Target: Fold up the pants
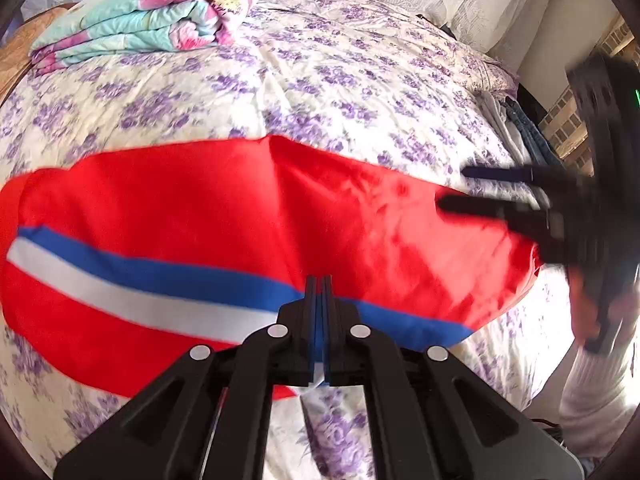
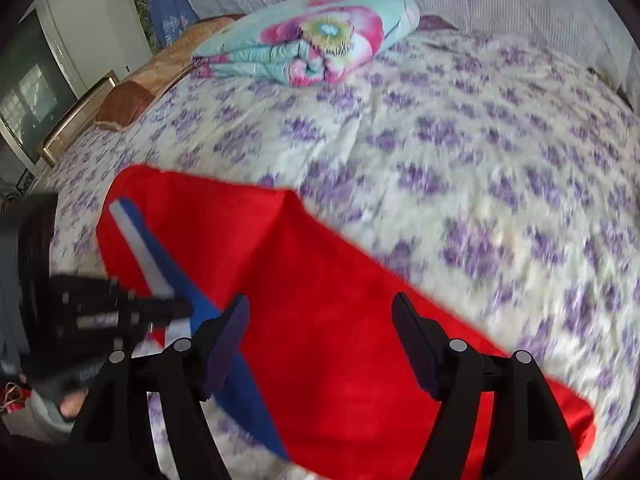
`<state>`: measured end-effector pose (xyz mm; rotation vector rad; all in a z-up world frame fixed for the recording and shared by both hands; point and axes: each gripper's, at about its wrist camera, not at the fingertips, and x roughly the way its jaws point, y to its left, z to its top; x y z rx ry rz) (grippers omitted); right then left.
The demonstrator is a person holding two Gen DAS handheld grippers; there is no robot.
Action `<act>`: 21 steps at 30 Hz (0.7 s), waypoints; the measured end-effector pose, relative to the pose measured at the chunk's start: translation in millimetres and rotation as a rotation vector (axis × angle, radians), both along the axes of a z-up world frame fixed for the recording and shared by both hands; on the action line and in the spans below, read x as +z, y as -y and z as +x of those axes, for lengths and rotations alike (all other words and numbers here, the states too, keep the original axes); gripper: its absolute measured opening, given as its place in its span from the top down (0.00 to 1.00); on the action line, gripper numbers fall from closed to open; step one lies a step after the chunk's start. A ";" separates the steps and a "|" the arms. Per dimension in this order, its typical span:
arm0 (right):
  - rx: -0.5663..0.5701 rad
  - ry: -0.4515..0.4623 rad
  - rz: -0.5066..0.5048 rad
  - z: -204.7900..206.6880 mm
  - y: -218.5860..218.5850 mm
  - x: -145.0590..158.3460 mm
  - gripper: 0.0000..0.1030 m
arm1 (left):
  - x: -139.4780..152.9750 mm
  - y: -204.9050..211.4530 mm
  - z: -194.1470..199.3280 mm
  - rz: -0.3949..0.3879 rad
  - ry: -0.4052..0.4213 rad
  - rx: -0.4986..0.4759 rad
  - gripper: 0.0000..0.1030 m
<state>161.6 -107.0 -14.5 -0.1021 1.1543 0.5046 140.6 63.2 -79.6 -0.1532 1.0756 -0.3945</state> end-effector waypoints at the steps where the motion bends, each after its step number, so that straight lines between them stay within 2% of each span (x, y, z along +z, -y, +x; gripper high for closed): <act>1: -0.025 -0.047 0.024 -15.5 7.9 -10.1 0.28 | 3.1 5.0 7.1 -0.008 -0.010 -0.005 0.95; 2: -0.064 -0.058 0.046 -31.9 15.6 -17.7 0.33 | 3.9 12.8 19.2 -0.010 -0.022 -0.008 0.91; 4: -0.110 0.015 0.013 -58.8 24.4 -26.9 0.65 | -1.1 34.2 41.8 -0.017 -0.052 -0.033 0.89; 6: -0.165 0.087 -0.037 -76.8 26.5 -34.9 0.76 | -13.1 56.6 61.1 -0.009 -0.096 -0.057 0.89; 9: -0.226 0.043 0.008 -84.9 34.5 -55.4 0.77 | -40.9 80.5 90.8 0.117 -0.137 -0.036 0.89; 10: -0.247 0.035 0.016 -85.5 37.3 -61.7 0.78 | -49.3 83.7 99.9 0.127 -0.156 -0.034 0.89; 13: -0.265 0.030 0.075 -89.1 46.6 -61.6 0.76 | -43.8 79.3 100.0 0.101 -0.154 -0.009 0.89; 15: -0.283 0.006 0.180 -92.4 66.1 -52.0 0.75 | -35.7 78.1 83.8 0.141 -0.119 -0.005 0.89; 17: -0.359 0.013 0.290 -99.4 102.1 -40.3 0.62 | -28.1 76.1 59.5 0.149 -0.079 -0.023 0.89; 18: -0.422 0.024 0.328 -104.0 123.8 -35.7 0.53 | -25.6 73.7 45.0 0.123 -0.069 -0.038 0.86; 21: -0.637 0.040 0.341 -119.6 190.0 -32.1 0.51 | -31.0 66.7 6.3 0.049 -0.082 -0.063 0.76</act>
